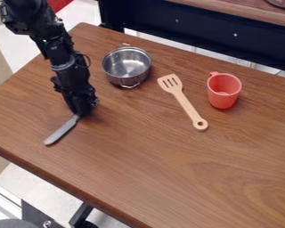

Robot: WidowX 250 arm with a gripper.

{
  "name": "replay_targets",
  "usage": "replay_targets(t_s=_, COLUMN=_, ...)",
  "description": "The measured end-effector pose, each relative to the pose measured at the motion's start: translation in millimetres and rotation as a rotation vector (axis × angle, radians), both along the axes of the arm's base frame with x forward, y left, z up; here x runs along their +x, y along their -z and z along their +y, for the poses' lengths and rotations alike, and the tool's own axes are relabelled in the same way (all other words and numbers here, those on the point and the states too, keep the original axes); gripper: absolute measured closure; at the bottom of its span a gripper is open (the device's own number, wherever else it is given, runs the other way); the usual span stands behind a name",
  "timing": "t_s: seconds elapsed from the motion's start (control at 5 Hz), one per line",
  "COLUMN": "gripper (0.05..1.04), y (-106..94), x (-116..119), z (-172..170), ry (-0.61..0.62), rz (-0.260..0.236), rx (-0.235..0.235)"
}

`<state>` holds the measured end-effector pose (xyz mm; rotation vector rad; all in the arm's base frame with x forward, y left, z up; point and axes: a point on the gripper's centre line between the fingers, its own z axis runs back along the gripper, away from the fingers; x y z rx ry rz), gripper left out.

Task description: Put the silver knife into the silver pot

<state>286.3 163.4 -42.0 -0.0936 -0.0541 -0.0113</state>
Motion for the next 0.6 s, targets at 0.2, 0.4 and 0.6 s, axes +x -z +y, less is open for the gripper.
replay_targets(t_s=0.2, gripper=0.943, y=-22.4, x=-2.1, z=0.6, ry=-0.021, rz=0.032, rx=-0.007)
replay_targets(t_s=0.4, gripper=0.943, y=-45.4, x=5.2, z=6.1, ry=-0.068, rz=0.024, rx=-0.008)
replay_targets(t_s=0.6, gripper=0.943, y=-67.7, x=22.1, z=11.0, ry=-0.137, rz=0.014, rx=-0.036)
